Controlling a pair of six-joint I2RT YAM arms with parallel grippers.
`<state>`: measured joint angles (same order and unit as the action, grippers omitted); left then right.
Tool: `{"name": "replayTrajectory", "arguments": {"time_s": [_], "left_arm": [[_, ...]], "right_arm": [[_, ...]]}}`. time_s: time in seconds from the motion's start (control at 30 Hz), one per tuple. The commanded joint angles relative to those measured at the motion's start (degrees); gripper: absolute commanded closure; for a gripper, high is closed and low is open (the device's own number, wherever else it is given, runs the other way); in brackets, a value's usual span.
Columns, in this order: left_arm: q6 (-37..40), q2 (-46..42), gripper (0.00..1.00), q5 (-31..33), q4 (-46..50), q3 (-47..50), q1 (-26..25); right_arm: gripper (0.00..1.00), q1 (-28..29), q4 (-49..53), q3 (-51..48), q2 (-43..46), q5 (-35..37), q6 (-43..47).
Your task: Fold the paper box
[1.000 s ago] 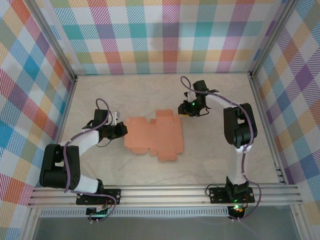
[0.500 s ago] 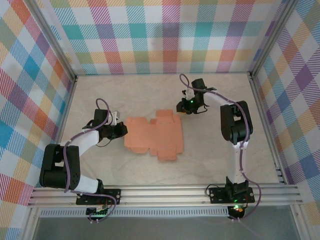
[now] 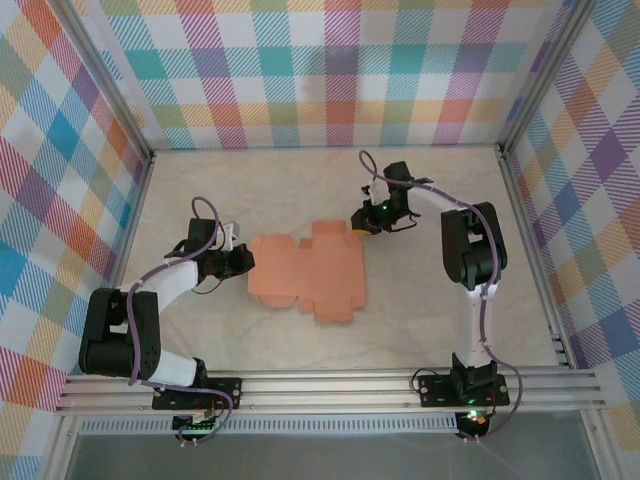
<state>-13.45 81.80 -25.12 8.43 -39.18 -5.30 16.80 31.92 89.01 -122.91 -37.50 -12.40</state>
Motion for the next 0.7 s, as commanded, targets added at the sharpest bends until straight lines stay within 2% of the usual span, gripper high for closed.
{"name": "replayTrajectory", "arguments": {"time_s": [0.0,0.47,0.67], "left_arm": [[-0.2,-1.7,1.00,1.5,1.2,-0.7,-0.7],[-0.6,-2.5,1.00,2.9,2.2,-0.8,-0.7],[-0.6,-2.5,1.00,2.6,2.3,-1.0,-0.7]], "right_arm": [[0.87,0.1,2.7,-2.0,3.9,-1.7,2.8],[0.89,2.1,4.3,-8.8,6.5,0.6,5.7],[0.90,2.2,4.8,-9.2,4.8,5.4,5.6]]}}
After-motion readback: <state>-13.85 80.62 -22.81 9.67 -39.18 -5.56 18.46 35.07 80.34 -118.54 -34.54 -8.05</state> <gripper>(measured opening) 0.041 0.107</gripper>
